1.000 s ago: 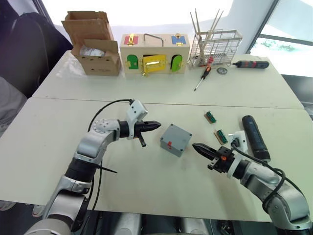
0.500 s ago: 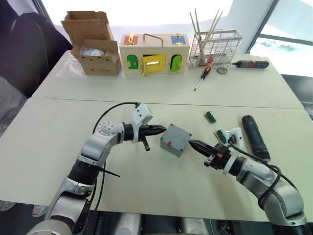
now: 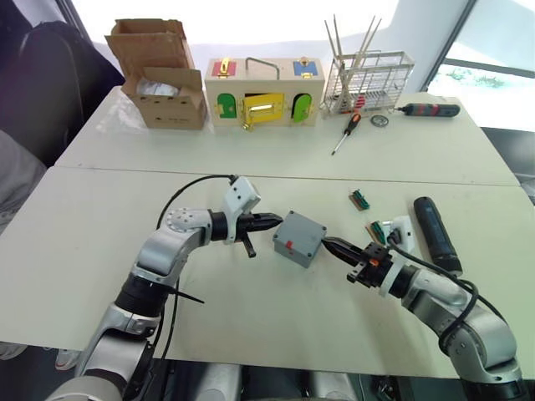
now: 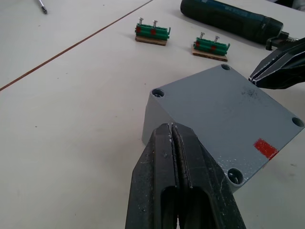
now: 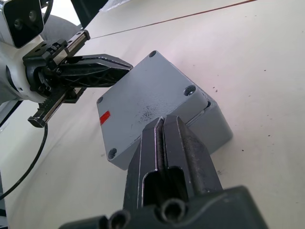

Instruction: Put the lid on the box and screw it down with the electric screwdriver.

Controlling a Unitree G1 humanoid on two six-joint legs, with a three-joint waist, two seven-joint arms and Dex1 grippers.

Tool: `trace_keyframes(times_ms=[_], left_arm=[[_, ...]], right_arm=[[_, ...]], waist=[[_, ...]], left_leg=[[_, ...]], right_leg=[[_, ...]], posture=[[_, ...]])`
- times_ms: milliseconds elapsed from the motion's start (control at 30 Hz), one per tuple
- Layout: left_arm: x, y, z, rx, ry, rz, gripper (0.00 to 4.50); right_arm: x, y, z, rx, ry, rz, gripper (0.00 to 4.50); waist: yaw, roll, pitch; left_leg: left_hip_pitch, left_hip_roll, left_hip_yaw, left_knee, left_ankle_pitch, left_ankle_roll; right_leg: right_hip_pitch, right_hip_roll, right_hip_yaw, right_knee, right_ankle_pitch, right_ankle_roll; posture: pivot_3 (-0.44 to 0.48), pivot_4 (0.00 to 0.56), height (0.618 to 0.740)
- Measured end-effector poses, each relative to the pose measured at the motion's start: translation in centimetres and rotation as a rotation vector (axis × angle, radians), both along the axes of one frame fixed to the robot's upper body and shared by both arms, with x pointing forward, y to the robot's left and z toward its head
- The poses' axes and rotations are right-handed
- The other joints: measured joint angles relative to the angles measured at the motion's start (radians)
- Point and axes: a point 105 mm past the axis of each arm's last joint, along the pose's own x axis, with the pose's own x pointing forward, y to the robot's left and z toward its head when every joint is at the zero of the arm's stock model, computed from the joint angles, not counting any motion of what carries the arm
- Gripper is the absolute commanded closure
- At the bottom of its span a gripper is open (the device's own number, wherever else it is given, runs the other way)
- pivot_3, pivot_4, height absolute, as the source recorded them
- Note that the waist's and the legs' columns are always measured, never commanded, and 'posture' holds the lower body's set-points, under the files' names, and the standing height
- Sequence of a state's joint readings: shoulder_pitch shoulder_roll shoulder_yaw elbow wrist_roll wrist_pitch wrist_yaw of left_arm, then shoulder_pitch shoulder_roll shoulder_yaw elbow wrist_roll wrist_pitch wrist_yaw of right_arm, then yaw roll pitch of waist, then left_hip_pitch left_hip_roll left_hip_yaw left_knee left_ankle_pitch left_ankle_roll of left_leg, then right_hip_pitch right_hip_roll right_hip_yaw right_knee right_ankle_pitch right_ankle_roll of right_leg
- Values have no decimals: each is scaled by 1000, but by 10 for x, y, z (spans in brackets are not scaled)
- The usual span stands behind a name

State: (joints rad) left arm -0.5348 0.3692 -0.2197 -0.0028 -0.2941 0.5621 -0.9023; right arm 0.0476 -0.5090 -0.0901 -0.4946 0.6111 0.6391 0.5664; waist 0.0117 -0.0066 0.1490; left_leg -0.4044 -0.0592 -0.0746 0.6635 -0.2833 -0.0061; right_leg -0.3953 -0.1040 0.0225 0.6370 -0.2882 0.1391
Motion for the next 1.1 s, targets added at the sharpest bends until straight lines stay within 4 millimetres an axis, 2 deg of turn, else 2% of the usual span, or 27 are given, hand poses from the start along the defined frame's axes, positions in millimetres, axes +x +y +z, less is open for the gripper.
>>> trace_keyframes(times_ms=[867, 1100], left_arm=[[-2, -7, 0, -18, 4, -13, 4475], [-2, -4, -5, 28, -2, -10, 4475]], right_arm=[[-1, -5, -2, 2, 9, -22, 4500], [-1, -4, -2, 10, 7, -21, 4500]], waist=[[0, 0, 0], [0, 0, 0]], left_leg=[[0, 0, 0, 1, 1, -2], [0, 0, 0, 1, 1, -2]], right_leg=[[0, 0, 0, 1, 0, 0], [0, 0, 0, 1, 0, 0]], posture=[[0, 150, 730], [0, 150, 730]])
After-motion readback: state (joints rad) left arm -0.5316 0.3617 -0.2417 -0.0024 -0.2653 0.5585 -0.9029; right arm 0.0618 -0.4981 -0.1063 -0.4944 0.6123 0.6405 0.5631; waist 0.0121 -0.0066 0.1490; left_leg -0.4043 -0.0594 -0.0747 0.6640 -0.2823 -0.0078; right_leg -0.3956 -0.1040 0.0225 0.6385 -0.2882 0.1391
